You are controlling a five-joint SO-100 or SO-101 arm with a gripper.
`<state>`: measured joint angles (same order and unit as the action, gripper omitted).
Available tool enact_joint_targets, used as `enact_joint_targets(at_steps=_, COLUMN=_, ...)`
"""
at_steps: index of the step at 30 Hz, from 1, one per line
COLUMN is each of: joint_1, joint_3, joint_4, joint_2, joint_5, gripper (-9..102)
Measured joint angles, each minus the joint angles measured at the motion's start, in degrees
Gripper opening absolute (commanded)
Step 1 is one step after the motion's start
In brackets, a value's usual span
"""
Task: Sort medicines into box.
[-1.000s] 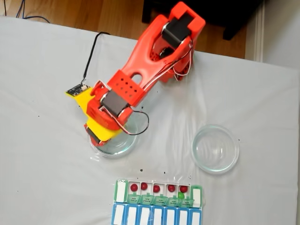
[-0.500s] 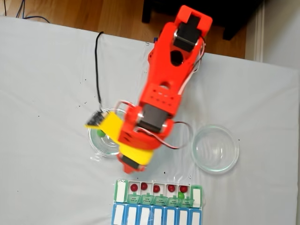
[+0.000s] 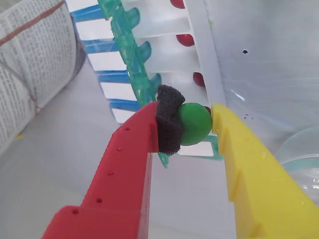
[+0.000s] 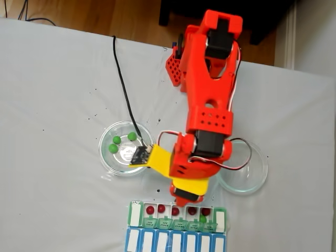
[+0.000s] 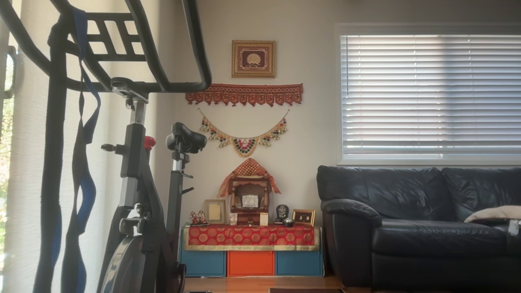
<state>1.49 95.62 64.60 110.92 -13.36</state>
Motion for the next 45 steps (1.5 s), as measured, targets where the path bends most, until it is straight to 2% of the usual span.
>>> enact_joint_targets(at_steps=29, joint_1=5.3, joint_3=3.9, joint_4=-13.6, joint_2=-12.9, joint_5=-1.1, gripper=1)
enact_joint_targets(at_steps=37, joint_1=6.2, joint_3=-1.8, joint_4=-13.9, joint_2=-17.0, joint_5=-2.1, gripper=1)
enact_joint_targets(at_steps=45, joint_1=5.6, joint_3=-4.3, joint_4=-10.7, joint_2=-17.1, joint_5=-2.1, gripper=1)
